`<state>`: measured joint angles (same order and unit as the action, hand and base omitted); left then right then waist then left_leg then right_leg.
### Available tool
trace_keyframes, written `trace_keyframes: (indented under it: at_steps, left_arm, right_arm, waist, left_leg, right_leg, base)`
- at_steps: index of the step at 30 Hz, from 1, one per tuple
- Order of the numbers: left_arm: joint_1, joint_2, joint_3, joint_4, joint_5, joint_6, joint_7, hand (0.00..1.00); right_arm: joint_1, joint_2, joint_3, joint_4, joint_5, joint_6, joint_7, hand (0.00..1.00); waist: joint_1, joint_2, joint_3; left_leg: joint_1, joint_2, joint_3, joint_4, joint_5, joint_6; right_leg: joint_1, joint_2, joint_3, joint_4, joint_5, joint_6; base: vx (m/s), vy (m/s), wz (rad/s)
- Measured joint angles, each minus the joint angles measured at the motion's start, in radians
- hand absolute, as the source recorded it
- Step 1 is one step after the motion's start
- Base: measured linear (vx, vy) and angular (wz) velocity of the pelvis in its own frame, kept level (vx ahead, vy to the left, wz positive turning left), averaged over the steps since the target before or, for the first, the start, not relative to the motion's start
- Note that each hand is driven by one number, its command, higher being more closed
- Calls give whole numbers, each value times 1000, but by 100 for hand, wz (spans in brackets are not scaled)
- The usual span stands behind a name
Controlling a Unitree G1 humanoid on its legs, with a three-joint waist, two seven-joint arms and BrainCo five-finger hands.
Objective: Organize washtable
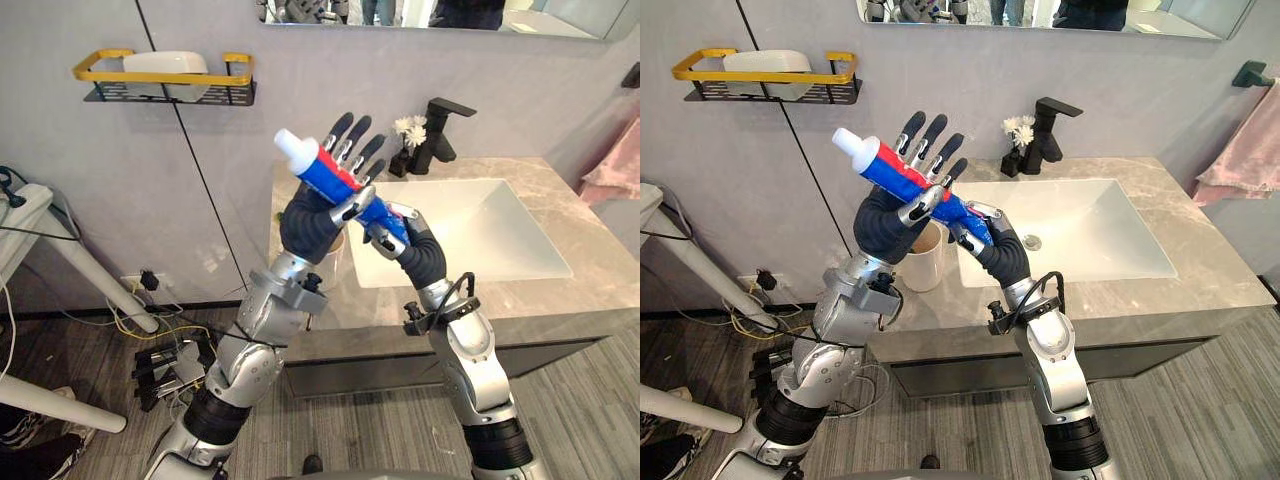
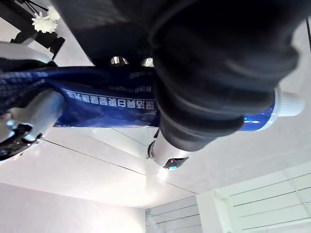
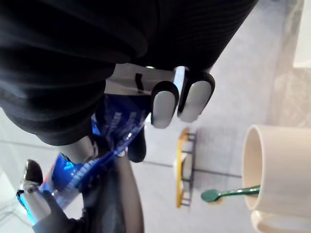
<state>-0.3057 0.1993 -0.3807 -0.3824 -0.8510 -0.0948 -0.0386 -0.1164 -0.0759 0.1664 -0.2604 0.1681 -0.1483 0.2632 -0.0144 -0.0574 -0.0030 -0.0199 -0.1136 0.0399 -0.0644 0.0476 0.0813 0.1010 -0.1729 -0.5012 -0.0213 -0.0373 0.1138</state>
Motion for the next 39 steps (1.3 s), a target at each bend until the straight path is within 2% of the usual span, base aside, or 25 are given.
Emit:
trace_keyframes:
  at_steps: [10,11,21,26,35,39]
  left_arm:
    - [-1,0,4,0,0,3,0,100]
    - [-1,0,4,0,1,4,0,100]
    - [-32,0,6,0,41,5,-4,100]
    - [-40,1,36,0,117,12,-18,100]
    - [-190,96,151,56,196,9,-25,100]
    - [-193,124,159,120,225,11,-23,100]
  right_arm:
    - [19,-9,10,1,0,1,5,100]
    - [22,-9,10,1,0,1,9,0]
    - [37,-8,-4,5,0,24,20,0]
    - [49,-8,-15,13,0,46,12,0]
    - [129,-7,-48,29,30,67,17,0]
    - [166,-7,-48,29,37,81,38,0]
  waist:
    - [0,-1,-1]
    - [0,-1,-1]
    - [0,-2,-1]
    - [-4,-1,-1]
    - [-2,-1,-1]
    - [-18,0,-1]
  left_leg:
    - [5,2,16,0,0,0]
    - [5,2,16,0,0,0]
    - [18,4,32,-6,0,0]
    - [21,7,43,-8,0,-1]
    - [27,17,76,-24,-1,-1]
    - [27,17,87,-26,-1,-1]
  right_leg:
    - [-2,-1,13,1,6,1]
    - [-2,-1,13,1,6,1]
    - [0,0,31,1,6,0]
    - [-2,2,42,1,7,0]
    - [-19,14,81,-1,14,-9]
    - [-23,15,91,-1,15,-9]
  base:
    - [-18,-25,-4]
    - [-9,-34,-1]
    - [-5,-39,-5]
    - [-12,-36,-7]
    - [-10,-39,-13]
    - [9,-27,-7]
